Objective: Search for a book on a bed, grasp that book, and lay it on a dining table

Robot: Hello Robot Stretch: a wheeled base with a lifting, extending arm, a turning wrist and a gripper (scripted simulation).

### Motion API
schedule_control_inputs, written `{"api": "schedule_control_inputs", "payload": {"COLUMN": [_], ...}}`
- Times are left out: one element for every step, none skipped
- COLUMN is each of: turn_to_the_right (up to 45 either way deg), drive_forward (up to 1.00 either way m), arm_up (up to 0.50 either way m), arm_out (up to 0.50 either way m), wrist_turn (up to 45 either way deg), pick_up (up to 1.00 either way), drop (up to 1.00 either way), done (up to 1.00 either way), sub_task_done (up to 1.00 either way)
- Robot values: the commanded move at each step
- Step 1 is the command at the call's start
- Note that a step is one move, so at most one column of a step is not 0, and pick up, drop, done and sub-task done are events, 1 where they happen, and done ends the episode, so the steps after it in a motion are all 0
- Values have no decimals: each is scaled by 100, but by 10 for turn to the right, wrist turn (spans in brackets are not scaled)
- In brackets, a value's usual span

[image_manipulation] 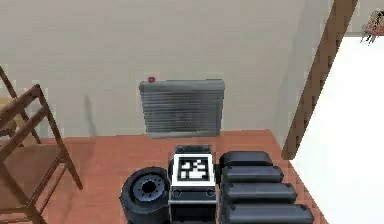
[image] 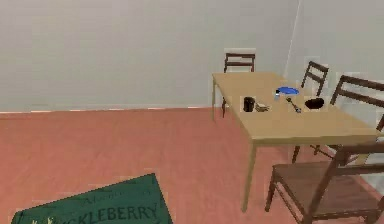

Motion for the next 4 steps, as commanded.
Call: {"api": "schedule_control_inputs", "payload": {"turn_to_the_right": [0,-30,-450,-450], "drive_forward": [75,0,0,0], "arm_up": [0,0,0,0], "arm_out": [0,0,0,0], "wrist_turn": [0,0,0,0], "pick_up": [0,0,0,0], "drop": [0,0,0,0], "done": [0,0,0,0], "sub_task_done": [0,0,0,0]}}
